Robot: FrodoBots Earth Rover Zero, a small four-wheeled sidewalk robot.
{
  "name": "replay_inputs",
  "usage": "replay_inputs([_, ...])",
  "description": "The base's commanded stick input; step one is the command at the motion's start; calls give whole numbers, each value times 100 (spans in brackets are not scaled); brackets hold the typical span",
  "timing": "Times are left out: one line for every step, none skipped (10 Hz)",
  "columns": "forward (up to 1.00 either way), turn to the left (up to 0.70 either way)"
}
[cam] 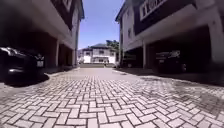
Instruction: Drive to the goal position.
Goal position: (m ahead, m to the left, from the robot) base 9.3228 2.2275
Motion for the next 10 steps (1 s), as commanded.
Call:
replay_inputs([50, 0])
replay_inputs([50, 0])
replay_inputs([50, 0])
replay_inputs([50, 0])
replay_inputs([50, 0])
replay_inputs([50, 0])
replay_inputs([50, 0])
replay_inputs([50, 0])
replay_inputs([50, 50])
replay_inputs([50, 50])
